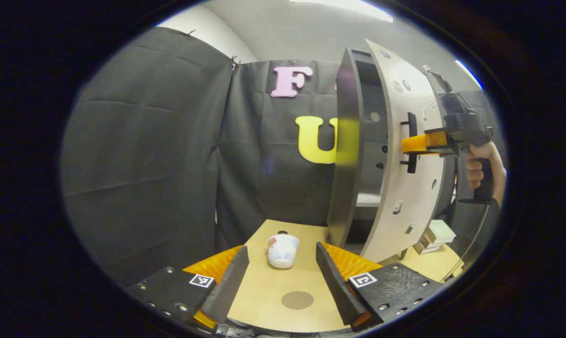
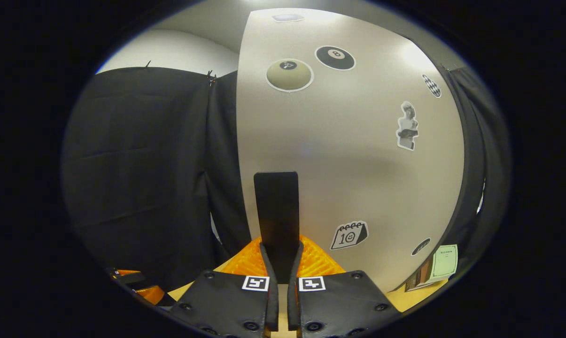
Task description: Open the cabinet door with the right hand, grasp the bottle in the cabinet with the left hand and place it on the coaster, then close the cabinet door with the right hand.
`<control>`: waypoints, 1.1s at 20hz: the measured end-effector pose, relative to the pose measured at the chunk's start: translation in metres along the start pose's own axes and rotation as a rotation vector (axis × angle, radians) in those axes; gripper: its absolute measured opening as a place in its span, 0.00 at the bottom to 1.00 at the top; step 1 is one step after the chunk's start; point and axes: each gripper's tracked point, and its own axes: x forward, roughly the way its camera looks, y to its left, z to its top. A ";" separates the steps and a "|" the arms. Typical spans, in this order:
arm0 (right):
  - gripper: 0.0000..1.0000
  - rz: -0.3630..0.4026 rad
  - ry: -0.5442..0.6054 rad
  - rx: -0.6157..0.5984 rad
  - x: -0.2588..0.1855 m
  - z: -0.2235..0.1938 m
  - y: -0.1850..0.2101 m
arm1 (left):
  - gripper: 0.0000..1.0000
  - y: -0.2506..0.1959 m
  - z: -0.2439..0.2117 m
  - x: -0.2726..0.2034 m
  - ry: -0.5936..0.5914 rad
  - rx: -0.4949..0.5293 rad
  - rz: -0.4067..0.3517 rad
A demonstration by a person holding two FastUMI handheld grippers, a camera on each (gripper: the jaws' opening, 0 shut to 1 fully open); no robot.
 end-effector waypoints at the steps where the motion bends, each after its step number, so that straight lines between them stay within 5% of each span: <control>1: 0.09 0.008 0.001 -0.002 -0.004 -0.001 -0.001 | 0.87 -0.004 0.001 0.002 0.003 0.003 -0.008; 22: 0.09 -0.005 0.010 0.038 -0.053 -0.011 -0.030 | 0.87 -0.105 0.021 0.036 -0.009 0.041 -0.217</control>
